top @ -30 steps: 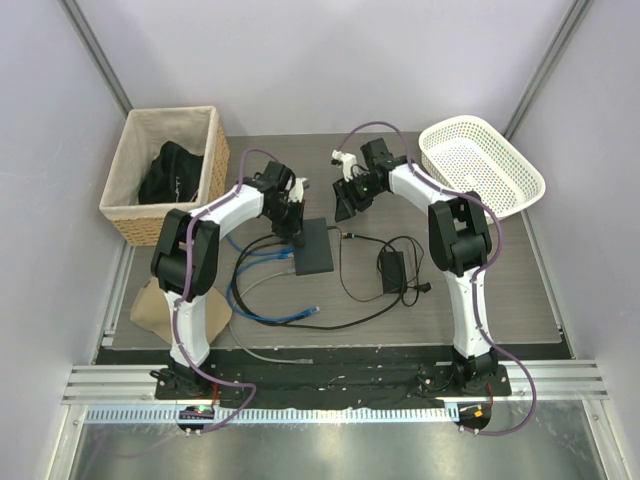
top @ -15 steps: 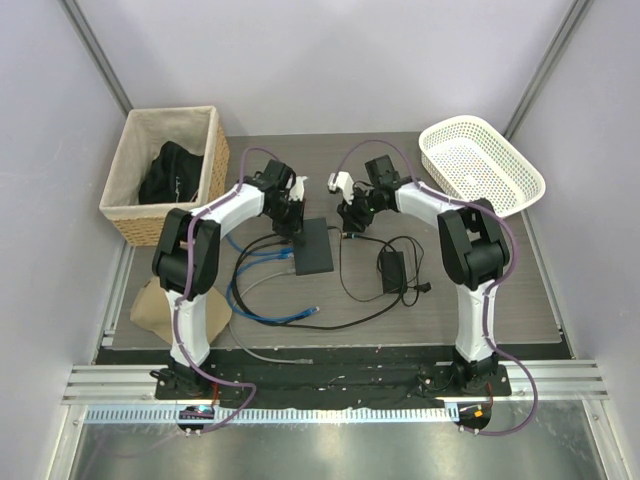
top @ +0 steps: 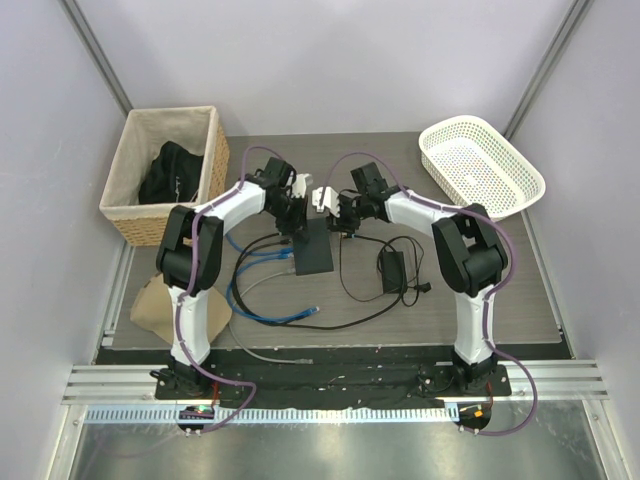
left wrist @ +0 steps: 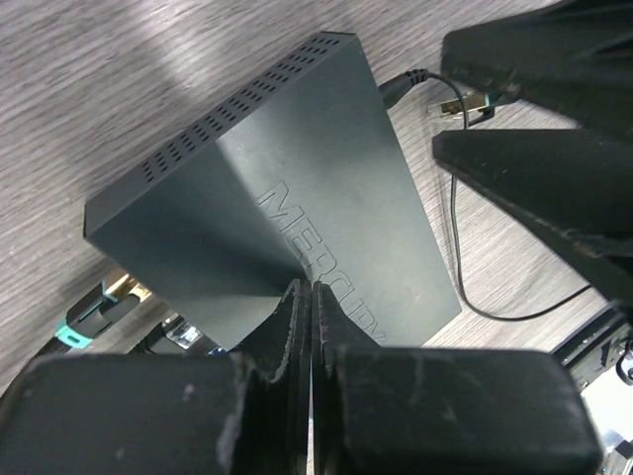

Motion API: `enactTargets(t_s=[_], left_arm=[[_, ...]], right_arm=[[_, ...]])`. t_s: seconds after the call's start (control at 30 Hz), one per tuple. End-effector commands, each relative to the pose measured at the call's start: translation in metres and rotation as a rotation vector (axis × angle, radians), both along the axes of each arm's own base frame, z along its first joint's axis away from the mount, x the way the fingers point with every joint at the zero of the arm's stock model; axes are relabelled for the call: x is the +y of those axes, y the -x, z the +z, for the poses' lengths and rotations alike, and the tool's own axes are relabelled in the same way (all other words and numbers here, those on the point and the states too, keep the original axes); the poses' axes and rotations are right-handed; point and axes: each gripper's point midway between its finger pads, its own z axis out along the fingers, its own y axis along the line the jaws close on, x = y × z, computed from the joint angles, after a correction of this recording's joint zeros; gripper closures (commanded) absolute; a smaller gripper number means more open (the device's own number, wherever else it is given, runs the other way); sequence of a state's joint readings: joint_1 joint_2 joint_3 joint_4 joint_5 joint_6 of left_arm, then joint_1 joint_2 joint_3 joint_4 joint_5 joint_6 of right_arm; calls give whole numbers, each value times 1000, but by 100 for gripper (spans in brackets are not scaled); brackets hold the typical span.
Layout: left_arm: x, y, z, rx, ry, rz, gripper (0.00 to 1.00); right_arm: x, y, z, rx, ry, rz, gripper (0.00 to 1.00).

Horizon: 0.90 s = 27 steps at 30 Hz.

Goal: Pull the plug from the switch port

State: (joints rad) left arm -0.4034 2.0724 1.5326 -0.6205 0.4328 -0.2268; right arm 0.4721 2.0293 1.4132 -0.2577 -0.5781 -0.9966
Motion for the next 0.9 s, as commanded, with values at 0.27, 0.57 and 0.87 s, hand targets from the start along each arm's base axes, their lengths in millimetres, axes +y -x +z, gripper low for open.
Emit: enactTargets(t_s=[0.27,0.57,0.87], left_arm=[[40,26,-72,126,-215,-13,100],[42,31,-75,137,-222,-28,100],[44,31,-79,146,-234,-33,100]], right_arm=[[1,-5,-5,-84,76,138,58],[9,-10,-14,-83,92,184,57],[13,-10,-20,-108,111,215,57]])
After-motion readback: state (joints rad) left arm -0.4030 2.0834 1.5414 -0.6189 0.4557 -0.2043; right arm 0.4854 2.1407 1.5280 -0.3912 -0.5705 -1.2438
